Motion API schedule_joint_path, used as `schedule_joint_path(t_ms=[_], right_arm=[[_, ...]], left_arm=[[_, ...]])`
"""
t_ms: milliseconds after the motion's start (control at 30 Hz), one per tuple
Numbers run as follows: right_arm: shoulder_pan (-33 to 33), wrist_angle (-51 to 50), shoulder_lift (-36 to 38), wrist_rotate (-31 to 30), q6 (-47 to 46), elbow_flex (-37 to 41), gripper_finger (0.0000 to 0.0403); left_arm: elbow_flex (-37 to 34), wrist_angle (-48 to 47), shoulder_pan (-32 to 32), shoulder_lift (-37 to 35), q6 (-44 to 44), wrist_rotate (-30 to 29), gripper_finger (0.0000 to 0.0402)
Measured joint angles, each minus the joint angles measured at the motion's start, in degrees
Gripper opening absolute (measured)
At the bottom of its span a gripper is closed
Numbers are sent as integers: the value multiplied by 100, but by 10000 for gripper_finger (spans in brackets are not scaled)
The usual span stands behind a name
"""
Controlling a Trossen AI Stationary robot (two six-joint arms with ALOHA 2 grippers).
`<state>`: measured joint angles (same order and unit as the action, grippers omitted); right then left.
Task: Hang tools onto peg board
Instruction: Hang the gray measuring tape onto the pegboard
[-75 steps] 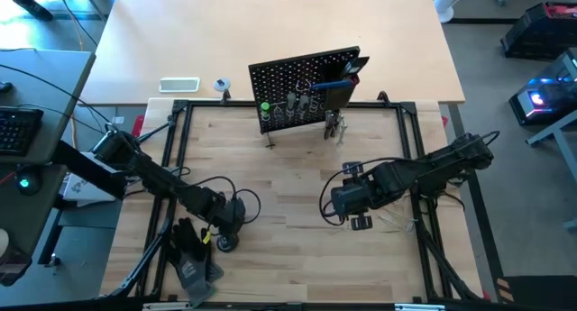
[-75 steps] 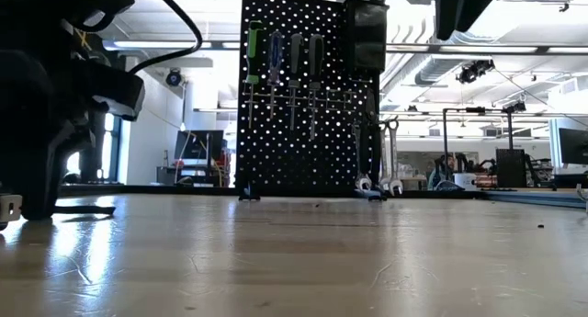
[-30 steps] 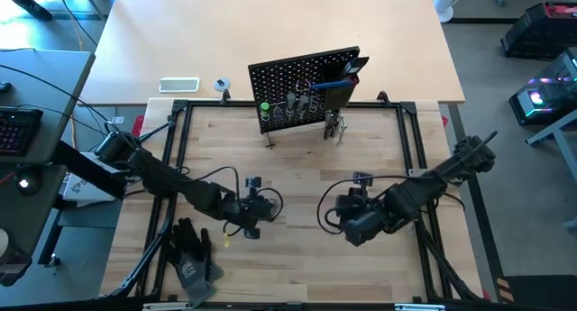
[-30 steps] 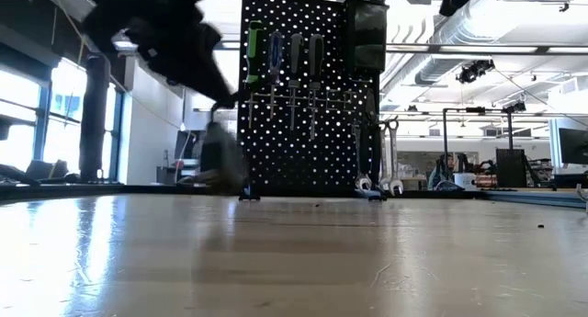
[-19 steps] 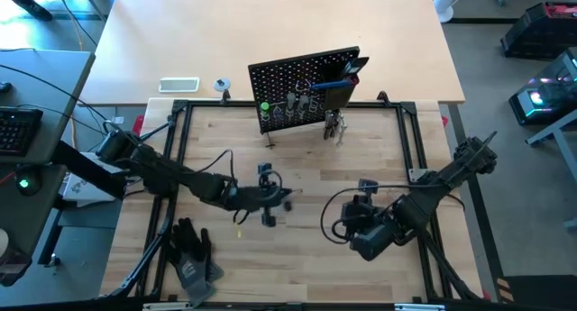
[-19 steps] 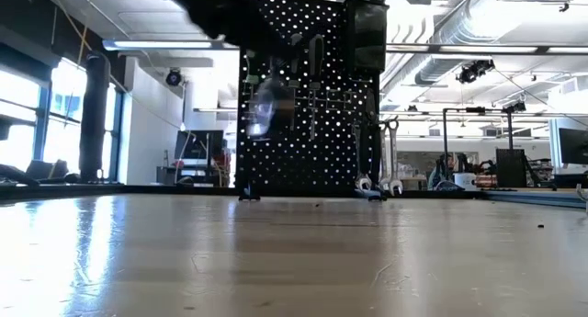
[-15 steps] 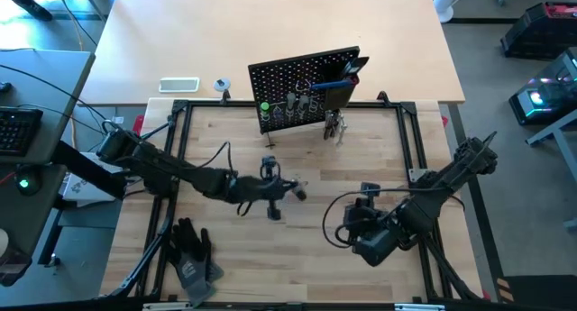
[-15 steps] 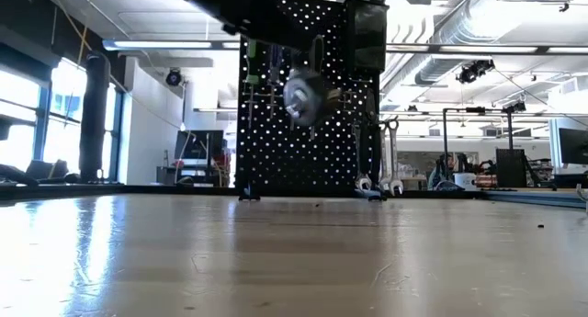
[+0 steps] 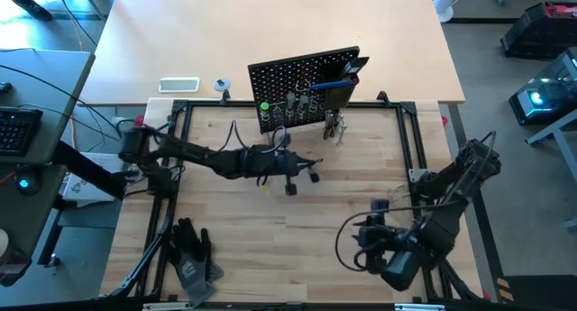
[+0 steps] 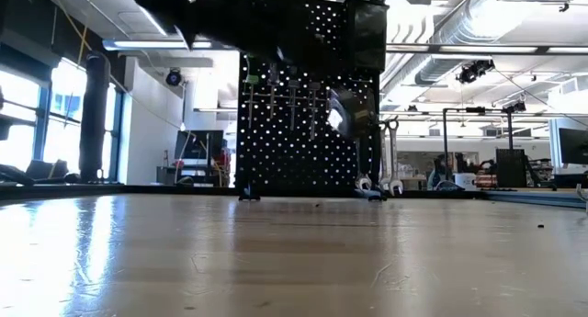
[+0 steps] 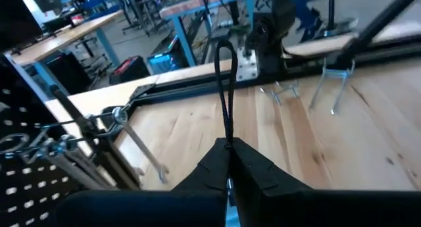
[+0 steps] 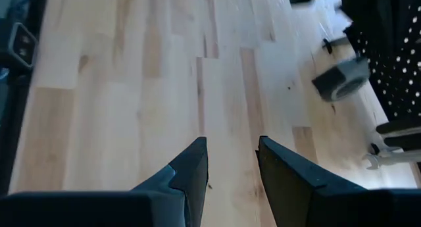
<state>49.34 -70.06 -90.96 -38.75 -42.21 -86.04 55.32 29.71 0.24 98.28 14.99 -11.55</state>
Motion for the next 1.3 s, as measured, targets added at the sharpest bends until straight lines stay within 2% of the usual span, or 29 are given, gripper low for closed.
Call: schedule_joint_path(t_ms=[167, 333, 567, 833, 1300], right_arm=[[302, 47, 0, -187, -97, 0, 130], [548, 45, 0, -440, -259, 0, 130], [791, -7, 0, -590, -552, 0, 130], [1041, -93, 0, -696, -834, 0, 130], [1198, -148, 0, -901, -881, 0, 130]], left_arm=[[77, 817, 351, 567, -312, 477, 0], [616, 923, 604, 1146, -574, 946, 0], [1283, 871, 817, 1678, -1014, 987, 0], [1520, 751, 886, 1965, -1159, 309, 0], [1520, 814, 572, 2050, 307, -1602, 0]])
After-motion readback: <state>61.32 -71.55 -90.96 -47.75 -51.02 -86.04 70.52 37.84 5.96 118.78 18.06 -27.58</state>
